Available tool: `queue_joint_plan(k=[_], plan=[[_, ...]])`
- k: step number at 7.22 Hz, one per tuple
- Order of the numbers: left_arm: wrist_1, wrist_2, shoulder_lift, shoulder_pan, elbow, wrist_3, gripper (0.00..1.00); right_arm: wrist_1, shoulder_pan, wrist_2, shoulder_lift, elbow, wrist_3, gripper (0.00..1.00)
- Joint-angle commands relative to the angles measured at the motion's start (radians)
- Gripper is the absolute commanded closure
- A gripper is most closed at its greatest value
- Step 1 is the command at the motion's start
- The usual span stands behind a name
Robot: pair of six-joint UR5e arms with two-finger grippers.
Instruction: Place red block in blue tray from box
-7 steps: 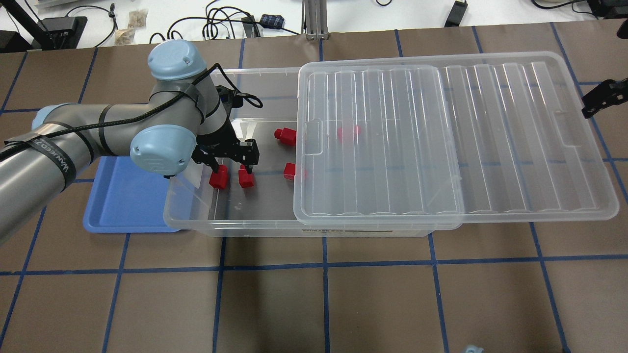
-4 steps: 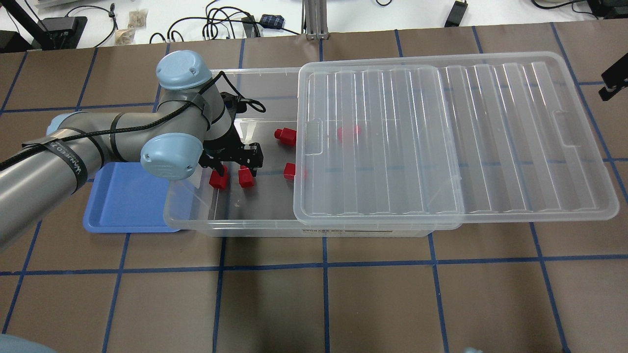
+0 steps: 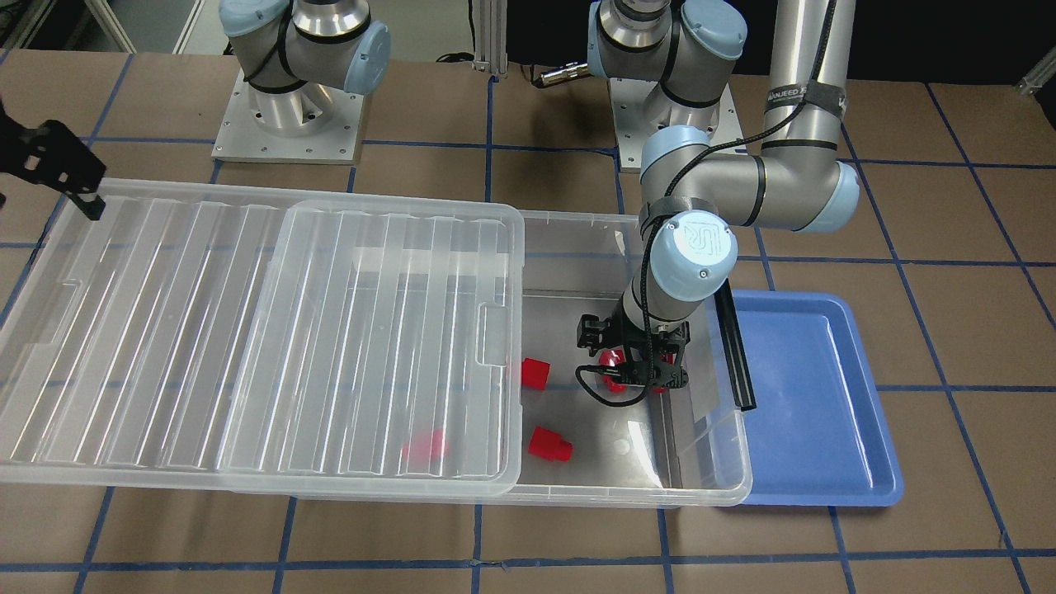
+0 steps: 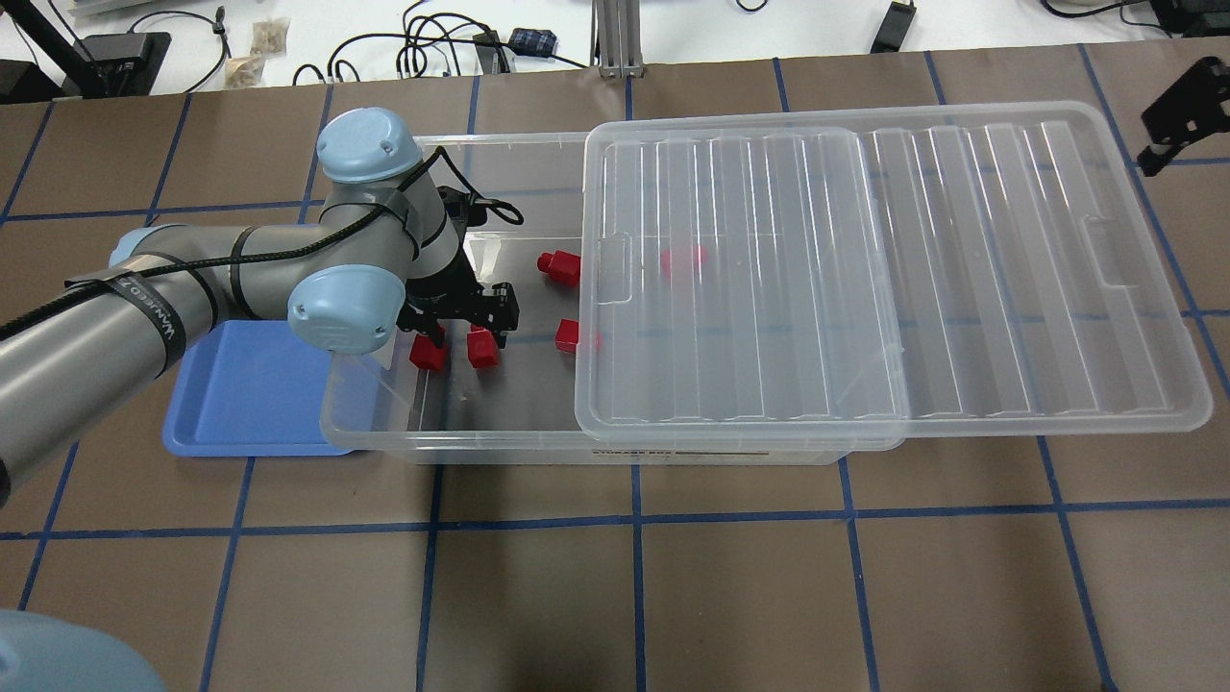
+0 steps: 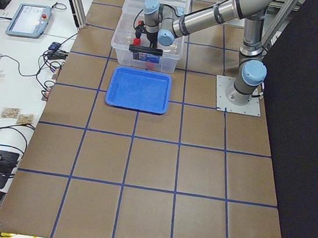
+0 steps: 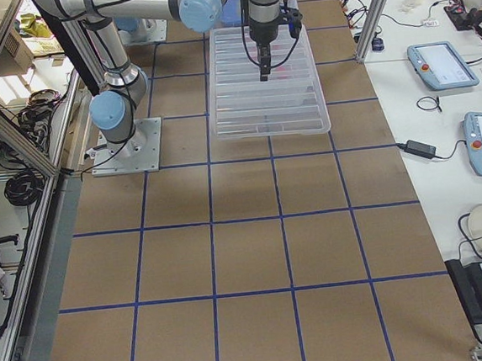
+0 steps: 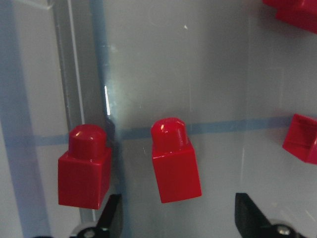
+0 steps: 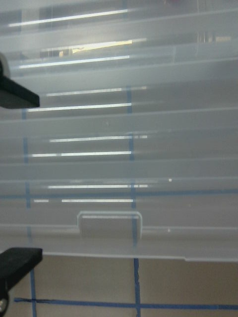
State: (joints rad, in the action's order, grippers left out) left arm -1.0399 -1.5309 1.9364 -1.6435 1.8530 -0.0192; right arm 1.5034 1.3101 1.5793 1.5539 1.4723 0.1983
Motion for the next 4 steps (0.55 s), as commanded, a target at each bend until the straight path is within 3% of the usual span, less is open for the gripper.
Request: queue_joint_plan(k=[1,4], plan=[[0.008,0.000,0.021,0.001,0.000,-0.002,0.20,-0.002,0.173,0.008,0.002,-0.001,-0.239,0.00],[0.009,0.002,0.041,0.001,0.000,-0.002,0.21,0.008,0.225,0.007,-0.003,0.003,-0.323,0.00]])
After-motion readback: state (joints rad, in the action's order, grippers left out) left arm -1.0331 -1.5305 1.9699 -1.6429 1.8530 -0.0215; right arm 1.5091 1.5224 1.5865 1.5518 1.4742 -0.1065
